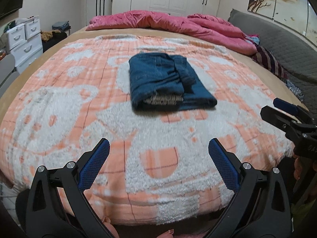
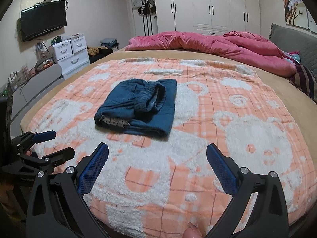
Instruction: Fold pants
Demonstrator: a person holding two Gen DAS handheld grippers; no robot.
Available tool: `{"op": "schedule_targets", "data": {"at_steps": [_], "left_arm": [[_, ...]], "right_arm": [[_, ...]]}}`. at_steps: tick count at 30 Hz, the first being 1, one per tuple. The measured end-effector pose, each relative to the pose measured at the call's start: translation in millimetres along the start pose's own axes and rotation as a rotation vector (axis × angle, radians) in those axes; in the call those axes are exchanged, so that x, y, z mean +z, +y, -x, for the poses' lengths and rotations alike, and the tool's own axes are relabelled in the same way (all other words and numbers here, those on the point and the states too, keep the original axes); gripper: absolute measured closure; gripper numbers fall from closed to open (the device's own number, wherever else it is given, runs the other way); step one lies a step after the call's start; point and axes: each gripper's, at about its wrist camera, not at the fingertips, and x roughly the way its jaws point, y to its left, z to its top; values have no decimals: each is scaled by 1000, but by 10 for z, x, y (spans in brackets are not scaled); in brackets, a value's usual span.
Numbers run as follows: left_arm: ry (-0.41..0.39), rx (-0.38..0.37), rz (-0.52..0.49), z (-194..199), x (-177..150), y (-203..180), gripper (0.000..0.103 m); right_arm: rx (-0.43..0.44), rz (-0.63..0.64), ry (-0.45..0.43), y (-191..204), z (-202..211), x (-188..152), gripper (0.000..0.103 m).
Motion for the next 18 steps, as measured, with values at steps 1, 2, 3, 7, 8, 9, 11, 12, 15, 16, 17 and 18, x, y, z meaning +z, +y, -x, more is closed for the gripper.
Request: {"op": "schedule_targets", "data": {"at_steps": [1, 2, 3, 7, 8, 9, 11, 12, 15, 16, 17, 18], "left_arm": [[3, -1, 2, -6, -21, 2, 9], [6, -1, 3, -11, -43, 4, 9], [11, 4, 4, -20, -62, 9, 9], [23, 15, 13, -53, -136, 31, 9], [25, 20, 15, -60, -149, 35, 9], [27, 23, 16, -65, -150, 38, 9], [32, 31, 18, -85, -156, 50, 9], [33, 39, 21, -93, -155, 58, 9], [32, 39, 28, -109, -153, 83, 9], [32, 40, 30, -118, -156, 90, 9], [35, 42, 33, -131, -154, 101, 9], [39, 45, 36, -144, -157, 106, 9]], "right_arm": [[-2, -6, 3, -8, -7, -26, 4], [-2, -12, 8, -11, -14, -59, 4], [0, -18, 11, -18, -18, -86, 4], [-12, -24, 18, -19, -39, -175, 4], [-14, -22, 19, -17, -45, -190, 4], [-15, -22, 22, -12, -56, -213, 4], [-13, -25, 31, -3, -83, -252, 4], [-15, -30, 34, 3, -96, -277, 4], [-23, -32, 44, 16, -137, -336, 4], [-26, -32, 46, 19, -144, -347, 4], [-26, -33, 49, 19, -154, -357, 4], [-27, -38, 51, 18, -165, -367, 4]]}}
